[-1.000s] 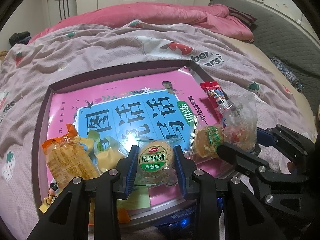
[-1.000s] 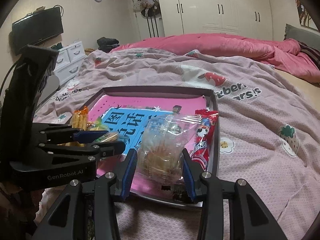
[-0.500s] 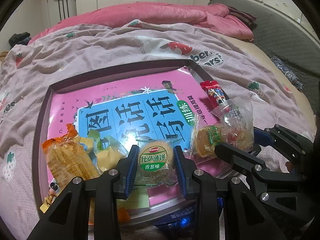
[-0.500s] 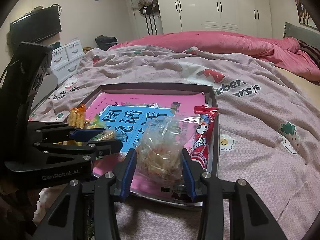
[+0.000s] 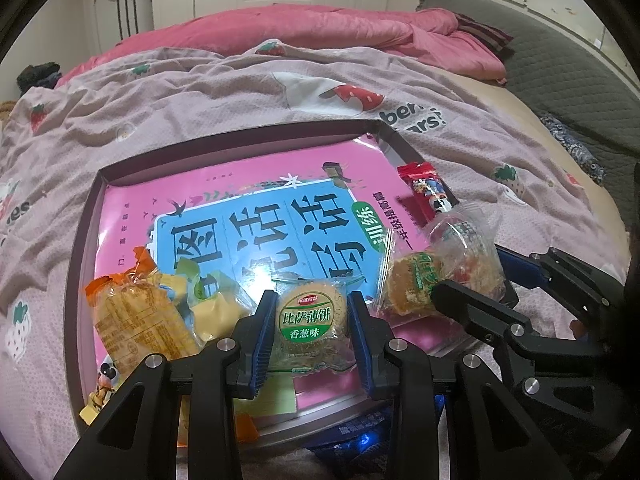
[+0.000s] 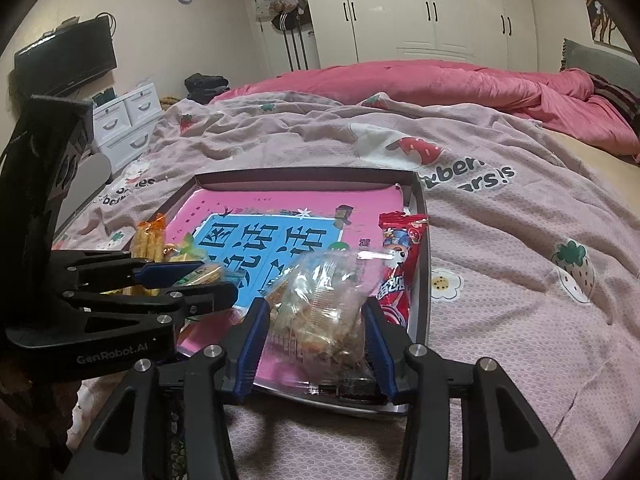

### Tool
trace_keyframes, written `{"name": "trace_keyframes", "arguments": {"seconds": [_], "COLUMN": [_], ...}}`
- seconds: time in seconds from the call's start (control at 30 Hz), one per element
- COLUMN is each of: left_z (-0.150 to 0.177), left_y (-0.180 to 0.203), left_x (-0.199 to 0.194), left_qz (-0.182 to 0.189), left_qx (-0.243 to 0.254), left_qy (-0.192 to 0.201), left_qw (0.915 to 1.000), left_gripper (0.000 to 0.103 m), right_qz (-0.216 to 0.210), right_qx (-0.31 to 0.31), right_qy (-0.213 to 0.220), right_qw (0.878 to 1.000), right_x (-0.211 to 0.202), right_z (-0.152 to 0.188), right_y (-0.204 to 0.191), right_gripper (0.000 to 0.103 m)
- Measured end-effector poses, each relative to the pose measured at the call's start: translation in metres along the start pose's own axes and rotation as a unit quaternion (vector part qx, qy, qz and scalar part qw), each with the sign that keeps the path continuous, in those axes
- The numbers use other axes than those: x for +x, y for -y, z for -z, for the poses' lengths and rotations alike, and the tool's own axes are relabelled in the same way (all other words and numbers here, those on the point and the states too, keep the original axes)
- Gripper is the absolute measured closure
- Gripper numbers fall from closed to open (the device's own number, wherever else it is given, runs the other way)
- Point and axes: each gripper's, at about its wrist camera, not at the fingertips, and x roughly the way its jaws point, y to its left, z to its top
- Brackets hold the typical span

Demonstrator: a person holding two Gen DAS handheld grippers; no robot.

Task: Organize snacks
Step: 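Open the left tool to drop the biscuit while the right tool releases the cracker bag into the tray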

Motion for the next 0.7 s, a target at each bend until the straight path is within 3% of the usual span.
{"name": "trace_keyframes", "arguments": {"seconds": [0.7], "left_z": [-0.002], "left_y": [-0.001], "left_x": [-0.019], "left_qz": [-0.001], "left_qx": [0.001], "left_qy": [0.014], "left_qw": [0.9999], "left_gripper": [0.052], "right_qz": [0.013], "right_qx": [0.014], "right_qy": [0.026], "right_qw": [0.999], "right_x": [-0.015], "right_z": [-0.005], "right_y": [0.009], "right_gripper": [0.054]}}
